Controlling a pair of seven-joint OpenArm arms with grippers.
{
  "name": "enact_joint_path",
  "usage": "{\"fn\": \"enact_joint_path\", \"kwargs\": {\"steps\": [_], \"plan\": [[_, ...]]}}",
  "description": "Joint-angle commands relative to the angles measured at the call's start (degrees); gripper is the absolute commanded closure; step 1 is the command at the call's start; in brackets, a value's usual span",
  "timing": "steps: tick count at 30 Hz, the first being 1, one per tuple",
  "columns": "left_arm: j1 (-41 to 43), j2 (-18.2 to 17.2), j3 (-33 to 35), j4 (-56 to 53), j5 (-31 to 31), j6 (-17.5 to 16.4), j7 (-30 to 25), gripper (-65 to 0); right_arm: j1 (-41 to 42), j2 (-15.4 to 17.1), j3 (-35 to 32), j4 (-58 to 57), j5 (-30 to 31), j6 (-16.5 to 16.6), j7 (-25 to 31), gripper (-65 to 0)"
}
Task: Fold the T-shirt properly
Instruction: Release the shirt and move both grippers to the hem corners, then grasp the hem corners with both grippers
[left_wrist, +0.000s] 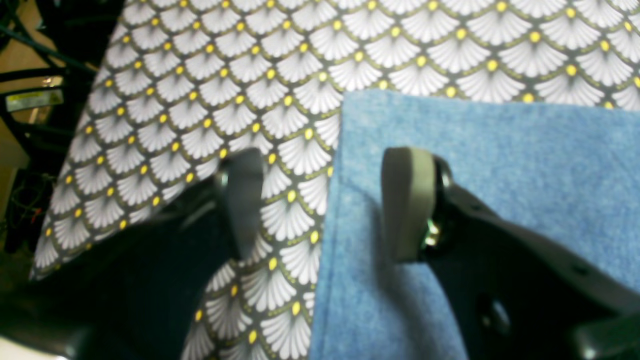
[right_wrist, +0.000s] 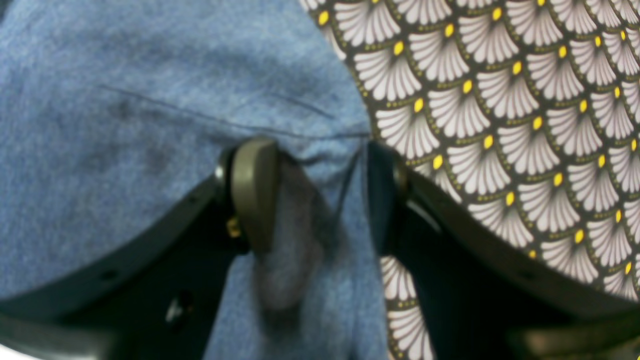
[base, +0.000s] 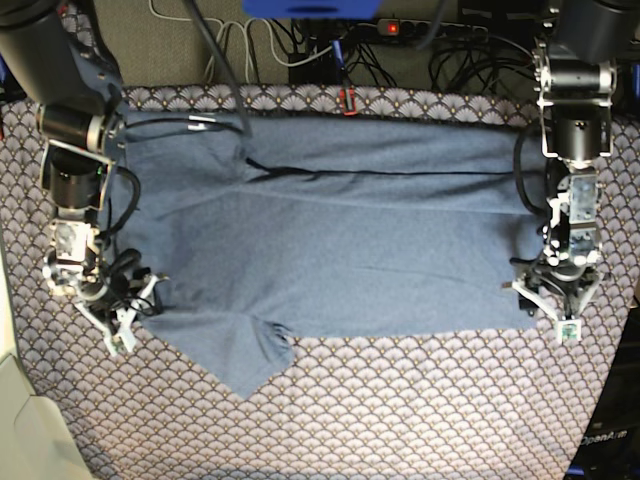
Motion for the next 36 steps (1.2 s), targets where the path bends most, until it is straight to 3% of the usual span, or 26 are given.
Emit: {"fn": "enact_joint_path", "kwargs": {"steps": [1, 13, 16, 21, 30, 36], "plan": [[-1.64, -0.89, -0.04, 0.98, 0.11, 0.27, -1.66, -37.0, 1.91, 0.79, 0.23, 1.10, 0.67, -0.22, 1.55, -29.8], [-1.55, -0.81, 0.04, 0.89, 0.29, 0.27, -1.66, -37.0, 1.30, 0.62, 0.23, 0.93, 0.67, -0.31, 1.55, -28.0], [-1.55, -0.81, -0.31, 0.81, 0.29, 0.27, -1.74, -37.0, 0.42, 0.53, 0.23, 0.84, 0.67, -0.31, 1.55, -20.5], [-2.70, -0.81, -0.13, -3.94, 0.29, 0.27, -2.62, -37.0, 0.24, 0.44, 0.23, 0.84, 0.67, -0.31, 1.55, 0.0], [-10.34, -0.72, -0.04, -25.74, 0.29, 0.27, -17.22, -37.1, 0.24, 0.53, 0.23, 0.93, 0.67, -0.31, 1.29, 0.0], [-10.87, 0.95, 0.13, -26.27, 0.38, 0.00, -19.33, -37.1, -0.29, 0.44, 0.23, 0.93, 0.67, -0.31, 1.29, 0.0]]}}
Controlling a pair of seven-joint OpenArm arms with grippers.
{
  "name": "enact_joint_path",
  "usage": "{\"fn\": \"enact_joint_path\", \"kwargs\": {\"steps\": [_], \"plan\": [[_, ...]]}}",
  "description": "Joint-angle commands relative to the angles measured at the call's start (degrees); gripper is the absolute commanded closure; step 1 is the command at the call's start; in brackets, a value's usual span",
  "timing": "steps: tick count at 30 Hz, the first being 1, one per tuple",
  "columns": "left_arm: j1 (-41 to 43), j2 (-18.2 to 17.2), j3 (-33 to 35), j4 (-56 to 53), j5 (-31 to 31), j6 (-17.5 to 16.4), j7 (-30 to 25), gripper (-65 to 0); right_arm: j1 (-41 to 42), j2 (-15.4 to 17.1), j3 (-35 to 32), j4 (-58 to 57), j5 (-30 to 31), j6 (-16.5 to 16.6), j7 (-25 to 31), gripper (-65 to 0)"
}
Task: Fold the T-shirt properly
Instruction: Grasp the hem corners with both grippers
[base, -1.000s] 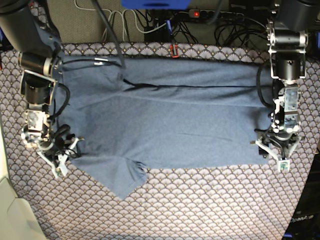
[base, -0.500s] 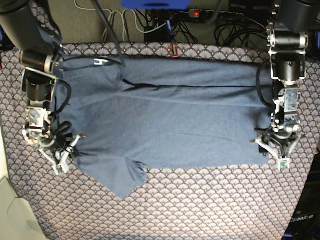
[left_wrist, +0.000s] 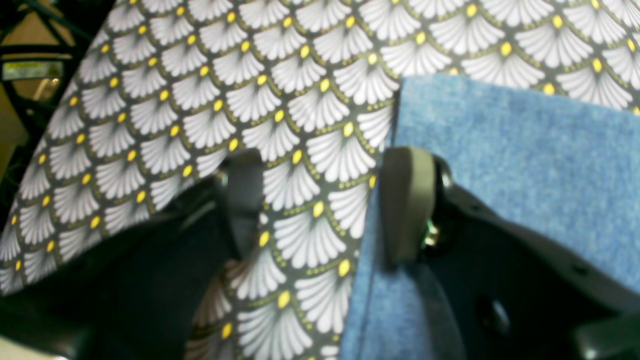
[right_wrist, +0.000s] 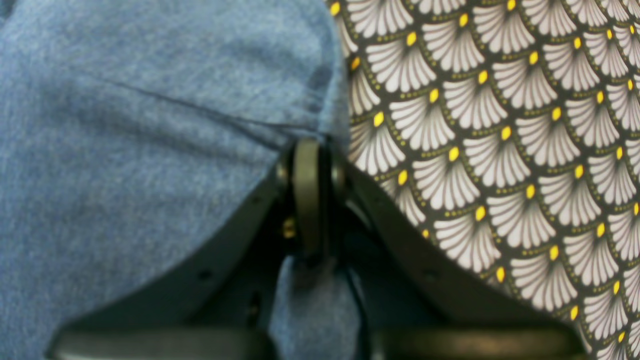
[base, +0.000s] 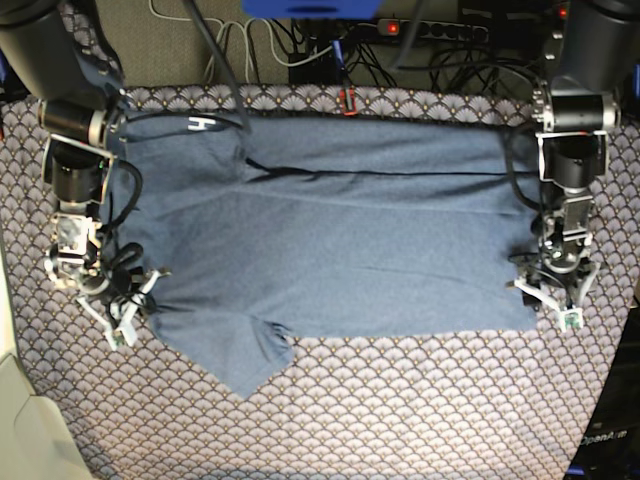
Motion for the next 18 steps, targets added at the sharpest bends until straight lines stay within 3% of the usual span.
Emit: {"fn": "enact_joint_path", "kwargs": {"steps": [1, 5, 18], "plan": [[-1.72, -0.29, 0.04, 0.50, 0.42, -1.75, 0.13, -37.1, 0.96, 0.64, 0.12, 0.90, 0.06, -0.29, 0.19, 0.0], [-2.59, -0.12, -0.13, 0.33, -0.02, -6.85, 0.04, -37.1, 0.87, 0.64, 0.12, 0.90, 0.06, -0.29, 0.19, 0.0], [-4.62, 1.38, -0.22, 0.42, -0.02, -7.11, -0.05, -37.0, 0.87, 0.64, -0.06, 0.90, 0.06, -0.29, 0.19, 0.0]]}}
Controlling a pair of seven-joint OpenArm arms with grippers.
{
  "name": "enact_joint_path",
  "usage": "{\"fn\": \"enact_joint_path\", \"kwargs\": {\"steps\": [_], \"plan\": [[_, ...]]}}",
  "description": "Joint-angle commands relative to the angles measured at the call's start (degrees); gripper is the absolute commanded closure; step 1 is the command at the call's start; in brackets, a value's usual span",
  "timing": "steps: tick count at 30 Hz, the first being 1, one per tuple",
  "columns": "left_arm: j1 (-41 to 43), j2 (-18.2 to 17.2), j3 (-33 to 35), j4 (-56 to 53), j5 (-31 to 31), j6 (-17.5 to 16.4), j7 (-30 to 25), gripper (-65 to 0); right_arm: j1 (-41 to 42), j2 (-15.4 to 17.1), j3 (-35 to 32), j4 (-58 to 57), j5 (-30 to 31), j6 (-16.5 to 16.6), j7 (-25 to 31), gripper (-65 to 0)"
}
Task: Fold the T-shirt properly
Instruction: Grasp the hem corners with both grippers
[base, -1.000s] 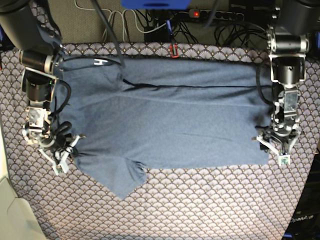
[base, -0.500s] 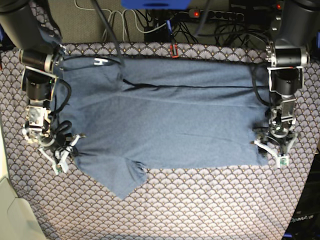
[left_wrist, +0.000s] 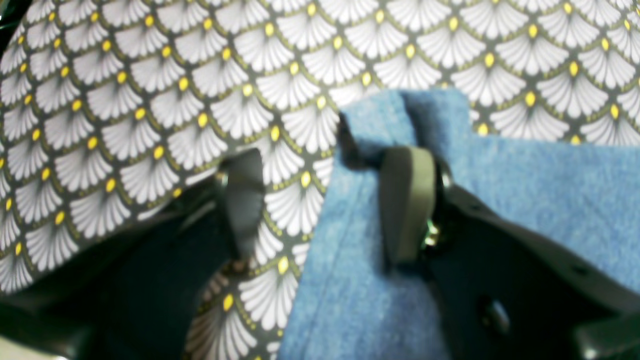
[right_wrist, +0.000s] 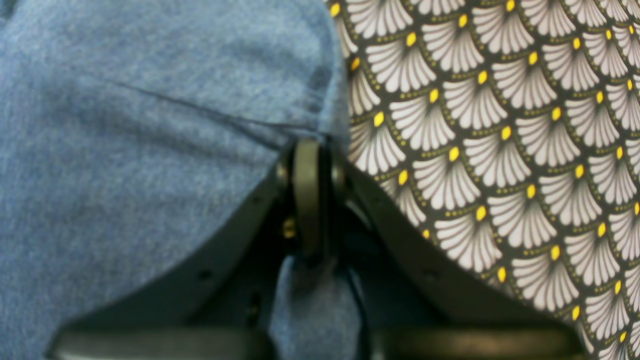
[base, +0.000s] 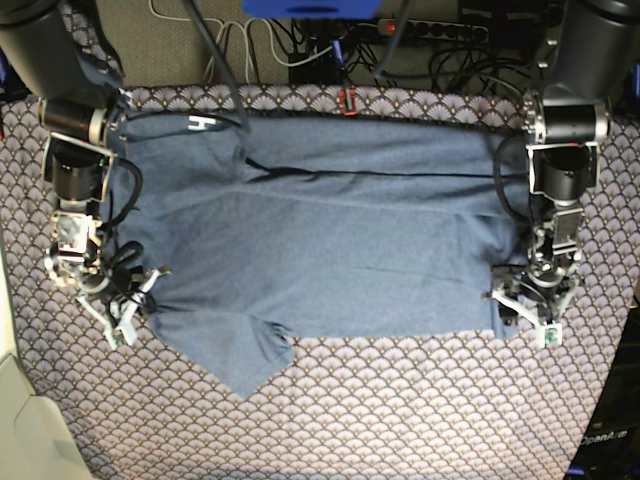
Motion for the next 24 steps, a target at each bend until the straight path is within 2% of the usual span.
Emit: {"fn": "enact_joint_path", "kwargs": {"steps": [1, 10, 13, 16, 20, 24], "plan": [[-2.06, -0.63, 0.02, 0.96, -0.33, 0.04, -1.60, -36.9, 1.20, 0.64, -0.06, 0.80, 0.06, -0.22, -0.35, 0.0], [-1.80, -2.30, -0.42, 1.75, -0.59, -0.49, -1.16, -36.8, 1.64, 0.64, -0.06, 0.80, 0.06, -0.22, -0.35, 0.0], [0.58, -2.66, -1.56, 7.29, -3.58, -0.49, -0.90, -36.8, 1.64, -0.06, -0.15, 0.88, -0.03, -0.22, -0.35, 0.0], [2.25, -3.18, -2.18, 13.62, -5.43, -0.49, 2.44, -36.8, 1.64, -0.15, -0.15, 0.88, -0.12, -0.13, -0.35, 0.0], [2.25, -2.48, -2.09, 14.06, -5.16, -0.49, 3.41, -36.8, 1.64, -0.59, -0.15, 0.88, -0.12, -0.13, -0.35, 0.0], [2.07, 0.07, -2.09, 11.69, -5.16, -0.49, 2.97, -36.9, 1.38, -0.77, -0.23, 0.88, -0.12, -0.13, -0.35, 0.0]]}}
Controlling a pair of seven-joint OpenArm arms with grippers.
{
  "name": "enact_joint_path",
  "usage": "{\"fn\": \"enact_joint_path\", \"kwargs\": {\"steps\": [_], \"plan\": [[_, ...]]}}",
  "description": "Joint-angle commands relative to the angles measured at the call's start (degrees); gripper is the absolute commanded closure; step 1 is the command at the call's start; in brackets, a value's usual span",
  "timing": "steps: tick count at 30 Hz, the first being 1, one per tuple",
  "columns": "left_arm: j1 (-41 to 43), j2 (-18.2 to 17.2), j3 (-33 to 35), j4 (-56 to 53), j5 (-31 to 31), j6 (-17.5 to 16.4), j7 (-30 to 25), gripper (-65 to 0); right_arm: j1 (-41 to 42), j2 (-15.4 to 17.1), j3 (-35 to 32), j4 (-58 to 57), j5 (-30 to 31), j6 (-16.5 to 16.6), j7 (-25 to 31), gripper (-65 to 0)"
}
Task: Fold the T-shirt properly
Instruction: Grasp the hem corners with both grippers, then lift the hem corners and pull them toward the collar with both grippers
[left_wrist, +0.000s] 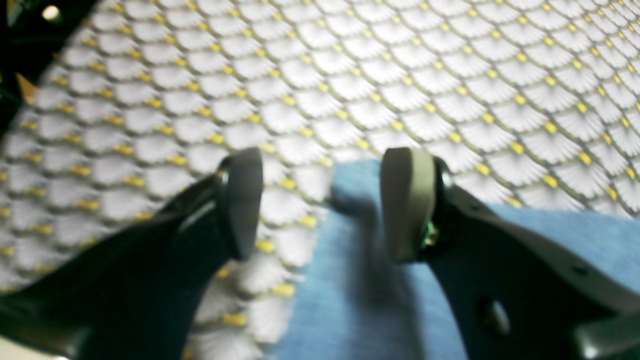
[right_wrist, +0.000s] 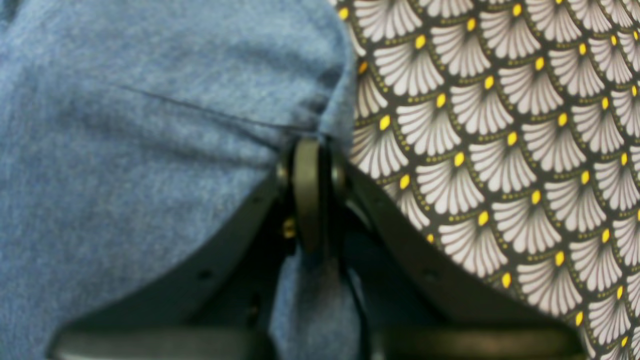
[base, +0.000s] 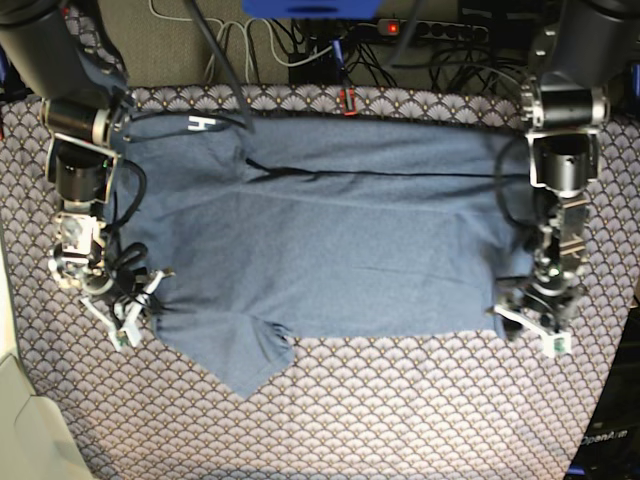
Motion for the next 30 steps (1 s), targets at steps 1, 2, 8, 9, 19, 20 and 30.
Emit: {"fn": "enact_joint_path", "kwargs": {"steps": [1, 2, 8, 9, 19, 20, 30], "plan": [[-2.08, -0.50, 0.01, -0.34, 0.04, -0.16, -2.26, -36.9, 1.22, 0.08, -0.17, 0.66, 0.08, 0.00, 0.00, 0.0], [-2.43, -0.15, 0.01, -1.75, 0.13, -0.16, -4.11, -37.0, 1.22, 0.08, -0.17, 0.66, 0.08, 0.00, 0.00, 0.0], [-5.07, 0.91, 0.10, -11.94, 0.13, -0.16, -12.55, -37.0, 1.31, 0.08, -0.17, 0.66, 0.08, 0.00, 0.00, 0.0], [-5.25, 0.73, 0.10, -13.00, 0.13, -0.16, -13.07, -37.0, 1.31, 0.08, -0.17, 0.66, 0.08, 0.00, 0.00, 0.0], [-5.33, 0.65, 0.10, -14.58, 0.13, -0.16, -13.07, -37.0, 1.22, 0.00, -0.17, 0.66, -0.01, 0.00, 0.00, 0.0], [-5.33, 0.65, 0.10, -14.67, 0.13, -0.16, -13.07, -37.0, 1.22, 0.00, -0.17, 0.66, -0.01, 0.00, 0.00, 0.0], [-5.07, 0.91, 0.10, -14.85, 0.04, -0.16, -13.16, -36.7, 1.13, 0.00, -0.17, 0.66, -0.01, 0.00, 0.00, 0.0]]}}
